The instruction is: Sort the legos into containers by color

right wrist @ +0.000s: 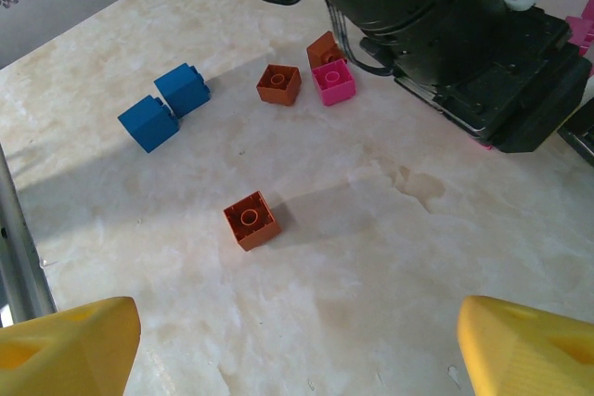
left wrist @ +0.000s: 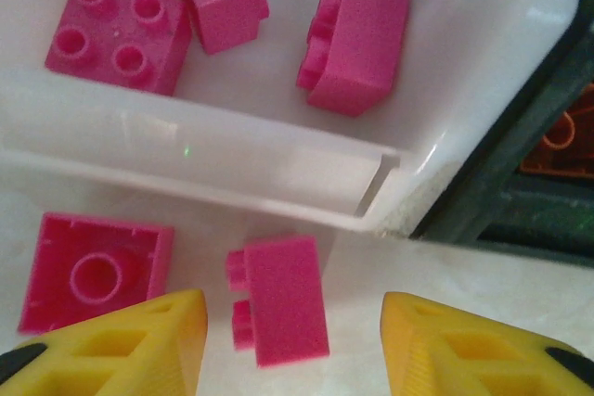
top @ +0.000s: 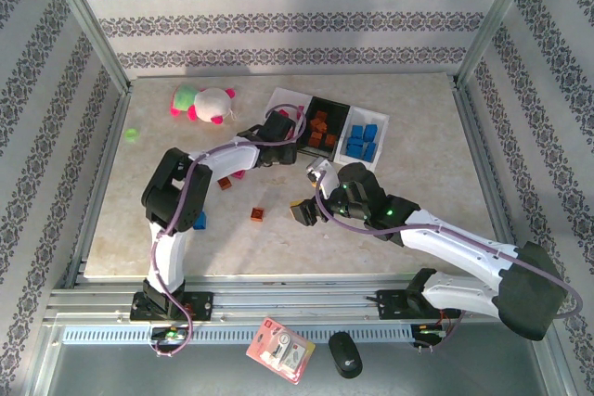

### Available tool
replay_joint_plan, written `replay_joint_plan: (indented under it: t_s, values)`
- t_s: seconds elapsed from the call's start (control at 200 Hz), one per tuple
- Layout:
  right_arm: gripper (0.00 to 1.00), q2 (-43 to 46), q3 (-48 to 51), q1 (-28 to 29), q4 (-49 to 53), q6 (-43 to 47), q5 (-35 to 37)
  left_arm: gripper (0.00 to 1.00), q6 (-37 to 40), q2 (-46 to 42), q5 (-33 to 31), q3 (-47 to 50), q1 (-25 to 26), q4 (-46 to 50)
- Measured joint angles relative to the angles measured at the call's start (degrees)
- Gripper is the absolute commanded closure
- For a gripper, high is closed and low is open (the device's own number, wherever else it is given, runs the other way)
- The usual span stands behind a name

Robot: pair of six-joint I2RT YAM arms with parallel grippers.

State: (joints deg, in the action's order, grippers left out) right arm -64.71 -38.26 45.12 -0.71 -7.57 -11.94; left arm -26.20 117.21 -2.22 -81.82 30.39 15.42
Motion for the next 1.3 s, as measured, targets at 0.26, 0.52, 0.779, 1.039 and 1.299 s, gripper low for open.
replay_joint_plan:
  t_s: [0.26, 0.52, 0.779, 1.039, 1.299]
  values:
    - [0.12, 0.0, 0.0, 0.0, 0.0, 0.0, 0.0, 0.58, 0.0, 3.6, -1.7, -3.2, 0.0, 0.6]
    - [0.12, 0.0, 0.0, 0.0, 0.0, 0.0, 0.0, 0.73, 0.0, 4.3, -1.9, -3.6, 0.0, 0.9]
    - [0.12, 0.0, 0.0, 0.0, 0.0, -0.2, 0.0, 0.74, 0.1, 0.7, -2.1, -1.1, 0.0, 1.8]
    - [0.12, 0.0, 0.0, 0.0, 0.0, -0.2, 0.1, 0.74, 2.2, -8.2, -4.3, -1.4, 0.0, 3.5]
    - [0.12, 1.8, 0.0, 0.0, -0.5, -0.2, 6.2, 0.74, 8.2, -1.4, -3.7, -14.6, -0.8, 3.4]
